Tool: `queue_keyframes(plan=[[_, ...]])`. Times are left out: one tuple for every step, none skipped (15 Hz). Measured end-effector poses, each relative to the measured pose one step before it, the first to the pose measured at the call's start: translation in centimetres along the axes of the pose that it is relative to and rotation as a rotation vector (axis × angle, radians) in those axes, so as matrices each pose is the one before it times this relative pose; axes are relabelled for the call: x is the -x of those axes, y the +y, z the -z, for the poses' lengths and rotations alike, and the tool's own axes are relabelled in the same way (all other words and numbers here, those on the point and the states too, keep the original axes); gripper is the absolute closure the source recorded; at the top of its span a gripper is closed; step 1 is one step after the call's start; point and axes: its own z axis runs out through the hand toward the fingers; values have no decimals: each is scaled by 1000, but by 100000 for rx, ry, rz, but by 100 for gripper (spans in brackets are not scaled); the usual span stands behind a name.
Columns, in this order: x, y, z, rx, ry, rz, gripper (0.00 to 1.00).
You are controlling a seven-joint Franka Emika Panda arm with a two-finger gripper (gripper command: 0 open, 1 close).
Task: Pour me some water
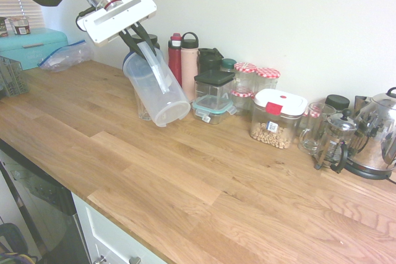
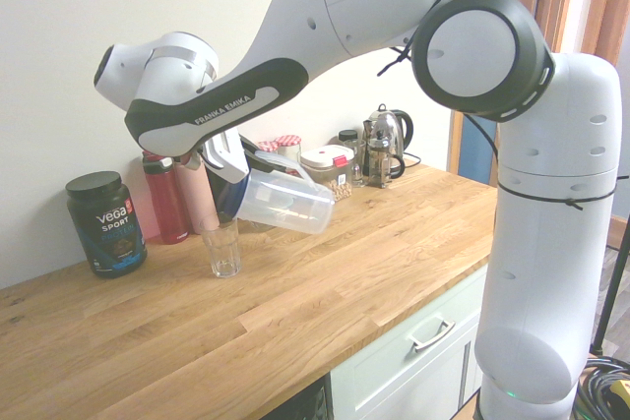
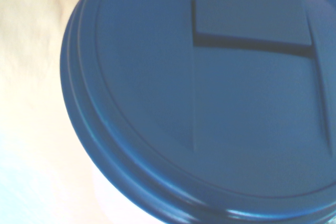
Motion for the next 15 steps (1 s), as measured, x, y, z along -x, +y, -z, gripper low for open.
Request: queue_keyframes(plan=[[794,1632,659,-3790,236,-3979,100],[903,2196,533,-4244,-216,-4606,100],[908,2593,211,-4123,-776,-5158,100],[855,2807,-339,-4101,-992,-5494,100],[762,2613,-986,-4213,-917,-5612,100],[696,2176,-1665,-4156,-996,-5531,100],[655,1472,-1856,-3974,-1129,-5694,100],[726,862,-1800,-3633,-1349,-5337,100],[858,618,-1495,-3426,-970,-5080,100],[840,582,-963,-3148,-355,-4569,100],[636,935,-606,-2883,262,-4387,100],[406,1260,-479,-3126,816,-4279,100],[292,1282,-499,-3092,1037,-4323,100],[74,1330,-436,-3178,1396,-4275,100],[4,1036,-346,-3057,1930,-4173,100]])
